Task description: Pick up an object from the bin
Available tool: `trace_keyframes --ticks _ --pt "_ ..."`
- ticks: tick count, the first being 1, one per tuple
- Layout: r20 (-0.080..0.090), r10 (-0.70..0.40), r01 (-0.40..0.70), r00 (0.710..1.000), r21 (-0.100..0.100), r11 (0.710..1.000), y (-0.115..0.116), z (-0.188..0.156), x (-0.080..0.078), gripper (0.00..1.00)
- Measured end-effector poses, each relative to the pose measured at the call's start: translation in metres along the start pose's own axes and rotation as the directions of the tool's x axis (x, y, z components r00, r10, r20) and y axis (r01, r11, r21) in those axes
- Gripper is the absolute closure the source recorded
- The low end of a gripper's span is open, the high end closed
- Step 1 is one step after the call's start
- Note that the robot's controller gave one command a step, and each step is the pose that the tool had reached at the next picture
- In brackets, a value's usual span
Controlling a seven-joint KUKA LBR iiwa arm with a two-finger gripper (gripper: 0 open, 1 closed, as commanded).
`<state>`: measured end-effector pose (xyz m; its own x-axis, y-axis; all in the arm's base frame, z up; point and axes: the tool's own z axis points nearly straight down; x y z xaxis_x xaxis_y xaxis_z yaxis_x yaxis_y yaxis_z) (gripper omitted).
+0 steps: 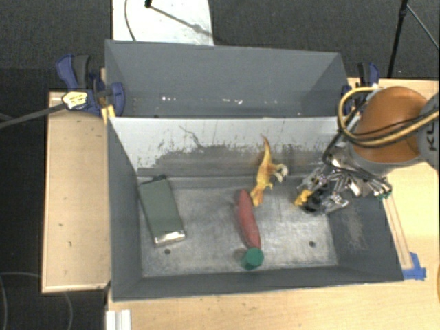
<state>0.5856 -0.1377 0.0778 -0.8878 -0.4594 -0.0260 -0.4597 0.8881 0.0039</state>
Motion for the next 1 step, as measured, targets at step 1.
trace_keyframes --ticks 1 --pt "0.000 0.000 0.000 1.000 0.000 1.000 0.0000 0.0000 0.0000 1.00"
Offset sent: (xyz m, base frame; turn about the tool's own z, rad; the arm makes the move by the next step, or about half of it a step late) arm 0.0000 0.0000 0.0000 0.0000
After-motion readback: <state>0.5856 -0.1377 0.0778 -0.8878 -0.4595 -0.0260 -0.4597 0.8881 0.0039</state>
